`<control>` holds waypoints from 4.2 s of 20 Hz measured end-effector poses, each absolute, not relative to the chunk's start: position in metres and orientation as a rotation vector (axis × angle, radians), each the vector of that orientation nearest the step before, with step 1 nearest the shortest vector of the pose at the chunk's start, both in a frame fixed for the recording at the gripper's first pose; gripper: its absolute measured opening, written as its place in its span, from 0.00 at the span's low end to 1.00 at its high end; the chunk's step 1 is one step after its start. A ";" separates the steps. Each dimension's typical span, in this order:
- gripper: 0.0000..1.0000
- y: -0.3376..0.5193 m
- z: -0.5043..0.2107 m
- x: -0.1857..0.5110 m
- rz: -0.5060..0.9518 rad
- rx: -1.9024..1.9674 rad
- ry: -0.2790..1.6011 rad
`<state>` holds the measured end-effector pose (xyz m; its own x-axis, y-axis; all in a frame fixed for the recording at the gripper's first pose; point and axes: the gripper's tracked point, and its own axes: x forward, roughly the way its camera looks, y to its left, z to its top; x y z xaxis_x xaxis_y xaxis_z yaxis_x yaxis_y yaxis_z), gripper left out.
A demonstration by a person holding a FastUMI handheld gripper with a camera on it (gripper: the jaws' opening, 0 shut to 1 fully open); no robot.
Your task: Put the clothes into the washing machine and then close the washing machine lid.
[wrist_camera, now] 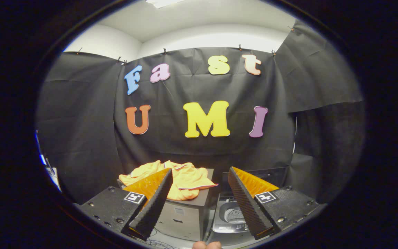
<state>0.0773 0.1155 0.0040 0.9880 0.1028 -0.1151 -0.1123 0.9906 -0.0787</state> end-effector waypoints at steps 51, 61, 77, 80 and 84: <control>0.05 0.251 -0.088 0.312 0.133 -0.020 0.682; 0.05 0.203 0.007 0.307 0.112 0.017 0.549; 0.05 -0.020 0.037 0.286 -0.042 0.050 0.446; 0.05 -0.063 0.039 0.281 -0.070 0.060 0.439; 0.05 -0.112 0.031 0.271 -0.097 0.085 0.435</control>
<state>0.2708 -0.1116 0.0309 0.9023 -0.0751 -0.4244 0.1114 0.9919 0.0614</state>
